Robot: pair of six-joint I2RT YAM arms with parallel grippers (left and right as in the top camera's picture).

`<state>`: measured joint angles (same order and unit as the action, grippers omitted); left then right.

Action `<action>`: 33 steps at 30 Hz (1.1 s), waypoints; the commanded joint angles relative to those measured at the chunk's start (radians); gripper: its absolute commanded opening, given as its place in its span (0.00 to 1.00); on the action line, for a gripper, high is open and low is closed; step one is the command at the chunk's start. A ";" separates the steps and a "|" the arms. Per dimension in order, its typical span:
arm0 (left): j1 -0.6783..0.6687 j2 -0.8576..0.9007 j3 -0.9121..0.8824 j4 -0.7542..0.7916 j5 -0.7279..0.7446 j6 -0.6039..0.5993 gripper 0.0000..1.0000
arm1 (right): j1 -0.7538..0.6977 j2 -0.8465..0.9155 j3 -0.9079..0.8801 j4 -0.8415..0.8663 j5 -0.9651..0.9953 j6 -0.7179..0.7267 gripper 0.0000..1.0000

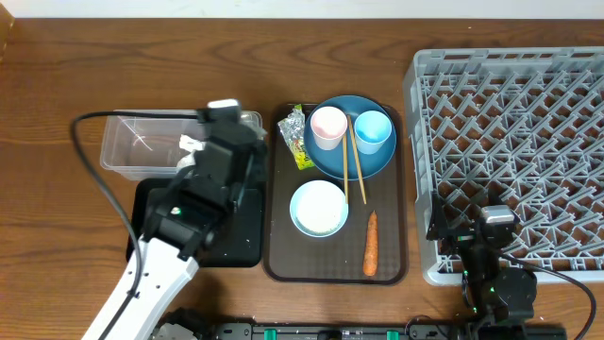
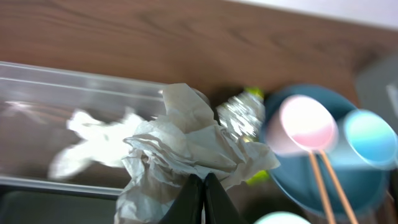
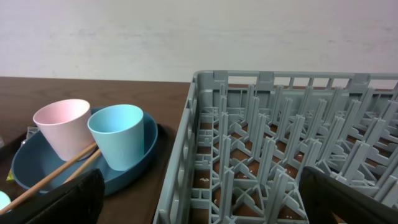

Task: Sort waste into correct bins and load items into the dishwasher rack
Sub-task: 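Carry the second tissue into the clear bin and release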

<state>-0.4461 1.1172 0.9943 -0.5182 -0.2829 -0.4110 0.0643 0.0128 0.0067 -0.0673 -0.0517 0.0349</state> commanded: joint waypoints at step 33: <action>0.142 0.131 0.018 0.005 0.304 0.037 0.63 | 0.029 0.000 -0.001 -0.004 0.003 0.010 0.99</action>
<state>-0.3077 1.3193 0.9943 -0.4885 -0.1814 -0.3923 0.0643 0.0128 0.0067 -0.0669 -0.0517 0.0345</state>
